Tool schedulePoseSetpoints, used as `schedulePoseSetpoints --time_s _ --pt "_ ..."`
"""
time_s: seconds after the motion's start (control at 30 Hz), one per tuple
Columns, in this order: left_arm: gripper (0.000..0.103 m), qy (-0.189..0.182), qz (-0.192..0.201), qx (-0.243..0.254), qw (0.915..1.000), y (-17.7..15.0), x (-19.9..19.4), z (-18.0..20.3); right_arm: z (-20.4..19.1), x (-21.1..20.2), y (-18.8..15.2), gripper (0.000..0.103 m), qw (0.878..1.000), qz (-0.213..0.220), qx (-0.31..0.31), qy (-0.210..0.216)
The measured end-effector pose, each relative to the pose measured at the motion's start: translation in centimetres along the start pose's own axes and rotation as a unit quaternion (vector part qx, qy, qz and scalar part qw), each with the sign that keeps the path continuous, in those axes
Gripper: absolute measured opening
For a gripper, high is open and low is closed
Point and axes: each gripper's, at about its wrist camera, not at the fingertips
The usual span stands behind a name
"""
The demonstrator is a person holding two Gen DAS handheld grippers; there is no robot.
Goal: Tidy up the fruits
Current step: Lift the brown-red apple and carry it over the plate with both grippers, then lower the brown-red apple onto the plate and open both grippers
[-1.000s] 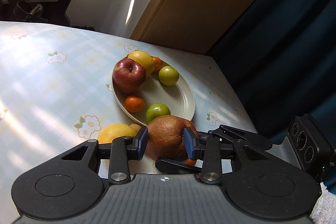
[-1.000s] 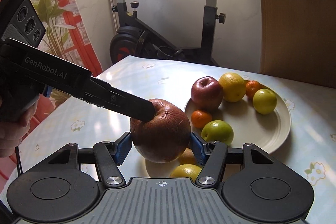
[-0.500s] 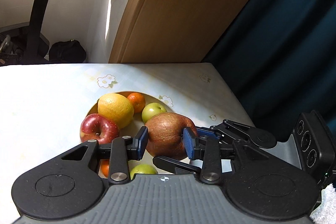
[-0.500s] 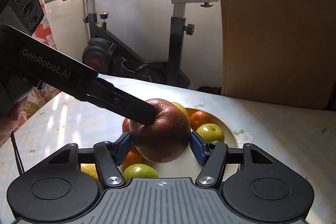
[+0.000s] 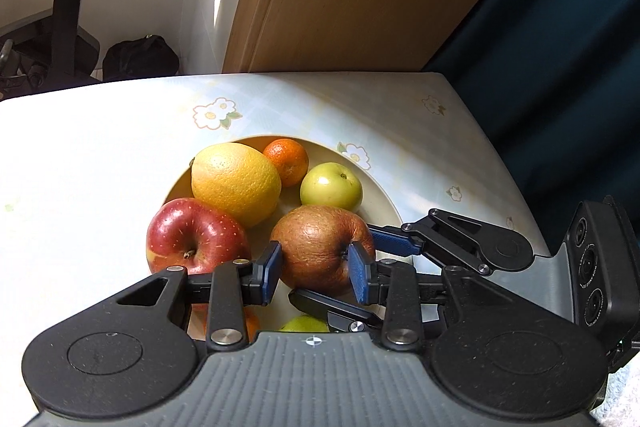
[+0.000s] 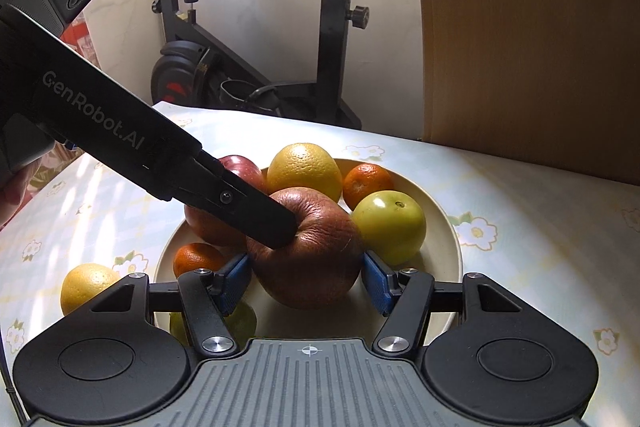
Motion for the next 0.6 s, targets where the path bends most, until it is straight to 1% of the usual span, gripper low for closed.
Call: schedulePoseSetpoints --time_s 0.07,0.23,0.4,0.5,0.6 --pt "0.037 0.007 -0.002 0.01 0.9999 0.2 0.2 0.2 -0.1 0.3 0.1 0.057 1.0 -0.001 -0.006 -0.006" --pt "0.038 0.015 -0.001 0.009 0.9999 0.4 0.0 0.6 0.0 0.4 0.1 0.057 1.0 0.005 0.01 -0.013" --pt "0.039 0.008 0.016 0.02 0.9996 0.3 -1.3 0.9 -0.1 0.3 -0.1 0.058 1.0 0.008 0.01 -0.022" --pt "0.04 0.017 0.024 0.03 0.9991 0.2 -1.8 1.1 -0.6 0.3 0.2 0.057 0.999 0.007 0.007 -0.036" --pt "0.042 0.027 0.042 0.034 0.9982 0.3 -2.7 1.0 -0.9 0.0 0.5 0.059 0.999 0.011 0.013 -0.045"
Point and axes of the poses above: each gripper's, at about its wrist camera, not at the fingertips, and x roughly the way its jaws point, z to its right, y to its top, and after that the axes turned 6 degrees about z, right-handed
